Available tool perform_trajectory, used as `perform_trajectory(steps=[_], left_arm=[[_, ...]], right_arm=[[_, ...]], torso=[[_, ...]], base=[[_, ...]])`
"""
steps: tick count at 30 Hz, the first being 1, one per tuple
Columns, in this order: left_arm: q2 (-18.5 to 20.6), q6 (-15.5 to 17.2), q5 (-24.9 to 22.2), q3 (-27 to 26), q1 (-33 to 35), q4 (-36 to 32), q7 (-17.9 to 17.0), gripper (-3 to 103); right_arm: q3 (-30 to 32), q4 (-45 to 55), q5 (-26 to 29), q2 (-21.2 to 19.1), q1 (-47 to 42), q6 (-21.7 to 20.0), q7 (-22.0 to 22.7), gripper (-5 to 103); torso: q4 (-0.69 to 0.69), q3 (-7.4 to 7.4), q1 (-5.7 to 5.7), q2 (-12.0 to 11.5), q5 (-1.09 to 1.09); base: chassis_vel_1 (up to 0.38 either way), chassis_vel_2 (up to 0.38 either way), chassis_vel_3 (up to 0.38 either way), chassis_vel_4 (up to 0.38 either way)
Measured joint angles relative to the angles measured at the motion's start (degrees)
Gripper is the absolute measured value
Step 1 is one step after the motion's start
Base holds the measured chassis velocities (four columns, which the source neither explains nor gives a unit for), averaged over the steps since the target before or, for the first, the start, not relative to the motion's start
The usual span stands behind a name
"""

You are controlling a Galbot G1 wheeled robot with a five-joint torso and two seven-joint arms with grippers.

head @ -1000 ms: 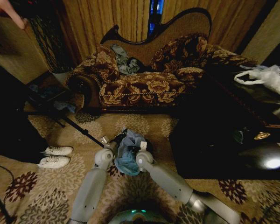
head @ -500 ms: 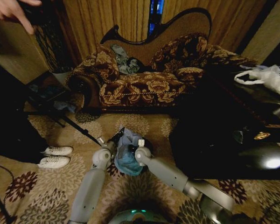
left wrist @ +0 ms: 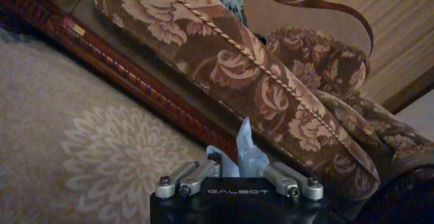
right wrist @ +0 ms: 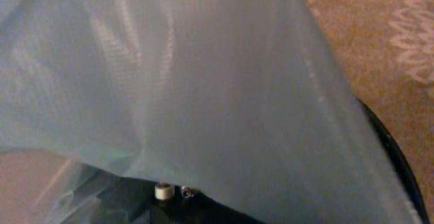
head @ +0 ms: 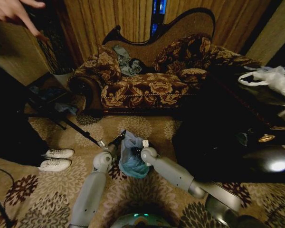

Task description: Place a garbage bag over the trash bin.

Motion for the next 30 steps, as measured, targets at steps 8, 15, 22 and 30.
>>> perform_trajectory(steps=[8, 15, 22, 30], left_arm=[[0.4, 0.6, 0.1, -0.4, 1.9, -1.4, 1.0, 46], [1.2, 2.7, 1.3, -0.4, 4.4, -4.7, 3.5, 74], [2.0, 5.3, 5.3, -0.3, 6.4, -7.2, 5.5, 94], [1.7, 6.5, 6.5, 0.0, 7.4, -9.6, 2.5, 100]], right_arm=[[0.2, -2.1, -0.8, 0.8, 0.4, -0.2, -1.1, 62], [1.9, -2.3, -1.2, -0.1, -0.3, -0.3, -0.7, 94], [3.1, -0.2, -1.0, -1.6, -2.1, 0.1, 0.4, 100], [5.6, 2.3, -1.4, -2.8, -4.5, 1.1, 1.0, 100]], torso=[[0.01, 0.0, 0.0, 0.0, 0.0], [0.0, 0.0, 0.0, 0.0, 0.0], [0.02, -0.01, -0.01, 0.0, 0.01], [0.02, 0.0, 0.0, 0.0, 0.01]], base=[[0.0, 0.0, 0.0, 0.0], [0.0, 0.0, 0.0, 0.0], [0.0, 0.0, 0.0, 0.0], [0.0, 0.0, 0.0, 0.0]])
